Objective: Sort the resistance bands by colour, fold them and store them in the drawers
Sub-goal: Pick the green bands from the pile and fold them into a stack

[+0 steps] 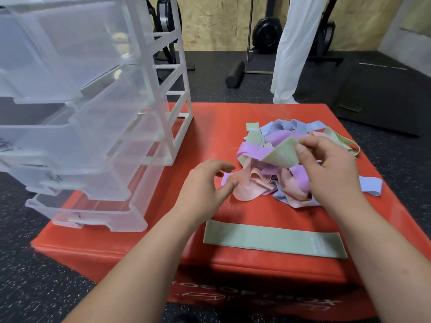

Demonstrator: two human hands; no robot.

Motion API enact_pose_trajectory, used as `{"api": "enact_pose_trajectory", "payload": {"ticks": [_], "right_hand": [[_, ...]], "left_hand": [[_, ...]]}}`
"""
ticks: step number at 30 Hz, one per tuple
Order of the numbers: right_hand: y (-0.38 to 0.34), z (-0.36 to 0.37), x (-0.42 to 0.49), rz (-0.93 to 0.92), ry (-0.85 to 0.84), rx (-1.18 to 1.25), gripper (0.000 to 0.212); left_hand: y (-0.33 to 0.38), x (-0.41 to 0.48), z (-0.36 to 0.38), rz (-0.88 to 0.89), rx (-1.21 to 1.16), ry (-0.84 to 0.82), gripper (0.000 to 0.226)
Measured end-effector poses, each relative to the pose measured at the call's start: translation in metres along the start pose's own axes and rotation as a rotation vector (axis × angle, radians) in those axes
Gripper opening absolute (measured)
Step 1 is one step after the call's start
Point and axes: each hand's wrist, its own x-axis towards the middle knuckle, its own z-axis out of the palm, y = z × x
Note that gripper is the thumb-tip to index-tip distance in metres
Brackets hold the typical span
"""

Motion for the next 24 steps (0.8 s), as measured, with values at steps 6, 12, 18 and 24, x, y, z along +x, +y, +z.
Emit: {"api": "enact_pose_trajectory", "payload": {"ticks": [6, 12, 18, 24], "right_hand": [[-0.004, -0.016, -0.015, 0.051, -0.057, 0.145, 0.013], [-0.010, -0.020, -0.030, 0.018, -0.250, 0.124, 0.013], [-0.010, -0.019, -0.035, -0.103, -0.358, -0.127, 0.013], [-0.012, -0.034, -0.034, -0.102, -0.241, -0.058, 0.016]], "left_hand": [[0.021, 0.000, 0.008, 0.026, -0.112, -0.029, 0.040], [0.045, 0.001, 0.030, 0.042, -0.203, -0.138, 0.044], [0.051, 0.009, 0.048, 0.010, -0.288, -0.138, 0.006], [0.042, 0.017, 0.054, 0.033, -0.211, -0.213, 0.007]]}}
